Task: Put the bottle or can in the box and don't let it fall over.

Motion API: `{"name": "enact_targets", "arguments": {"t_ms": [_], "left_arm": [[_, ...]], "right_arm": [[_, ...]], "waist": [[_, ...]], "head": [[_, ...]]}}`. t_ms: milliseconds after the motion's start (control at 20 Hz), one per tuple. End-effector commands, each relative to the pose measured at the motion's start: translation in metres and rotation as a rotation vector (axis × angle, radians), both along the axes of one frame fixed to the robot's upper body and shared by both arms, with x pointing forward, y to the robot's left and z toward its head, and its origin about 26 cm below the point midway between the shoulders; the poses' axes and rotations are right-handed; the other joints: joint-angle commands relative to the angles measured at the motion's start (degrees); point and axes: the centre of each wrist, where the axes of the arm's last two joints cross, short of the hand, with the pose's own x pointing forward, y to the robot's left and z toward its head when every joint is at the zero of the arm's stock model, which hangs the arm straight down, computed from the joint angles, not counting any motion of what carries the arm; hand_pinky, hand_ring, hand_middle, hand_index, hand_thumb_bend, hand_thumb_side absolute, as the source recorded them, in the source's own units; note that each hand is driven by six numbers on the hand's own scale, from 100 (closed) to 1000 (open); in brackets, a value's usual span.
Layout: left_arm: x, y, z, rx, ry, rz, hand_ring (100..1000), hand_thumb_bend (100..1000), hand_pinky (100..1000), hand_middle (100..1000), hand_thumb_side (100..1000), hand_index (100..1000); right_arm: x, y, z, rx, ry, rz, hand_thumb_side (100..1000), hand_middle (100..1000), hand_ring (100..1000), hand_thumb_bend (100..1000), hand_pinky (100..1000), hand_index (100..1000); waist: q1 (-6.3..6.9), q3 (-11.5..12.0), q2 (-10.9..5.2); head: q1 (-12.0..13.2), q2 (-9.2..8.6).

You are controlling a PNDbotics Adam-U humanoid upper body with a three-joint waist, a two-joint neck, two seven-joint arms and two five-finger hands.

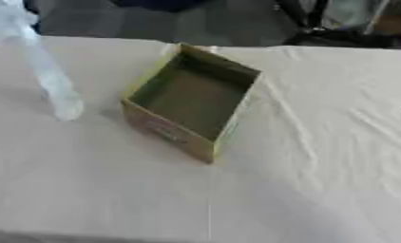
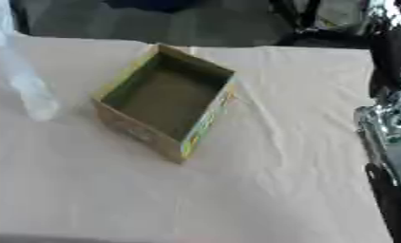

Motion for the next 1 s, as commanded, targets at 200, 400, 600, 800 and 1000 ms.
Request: {"name": "enact_targets", "arguments": {"t_ms": [200,400,600,800,1000], "left_arm": [[-0.001,0.004,0.008,0.035,-0.019,0.003,933,531,967,816,707,812],[-0.001,0.003,0.008,0.034,-0.017,0.0,936,537,970,818,702,814],[-0.003,-0.009,0.008,0.029,0.001,-0.08,939,548,979,823,710,869],[-0.004,-0.024,0.01,-0.057,0.02,-0.207,860,580,941,755,703,955],[-0.002,-0.036,0.009,-0.239,0.067,-0.334,638,618,617,629,704,1000]], "right_arm": [[-0.004,-0.001,0.01,-0.021,-0.033,-0.002,517,967,962,226,993,874],[-0.004,-0.001,0.01,-0.02,-0.033,-0.002,519,967,963,224,994,874],[-0.004,0.0,0.01,-0.02,-0.032,0.001,520,967,962,222,993,874],[-0.003,0.001,0.01,-0.02,-0.031,0.007,521,967,963,220,994,874],[-0.003,0.001,0.01,-0.016,-0.031,0.01,522,967,963,218,994,874]], "waist": [[0.23,-0.04,-1.0],[0.22,-0.01,-1.02],[0.21,-0.01,-1.09],[0.17,-0.1,-1.17],[0.21,-0.21,-1.19]], "head": [[0.42,-0.76],[0.59,-0.8],[1.1,-0.82],[1.49,-1.07],[1.81,-1.0]]}}
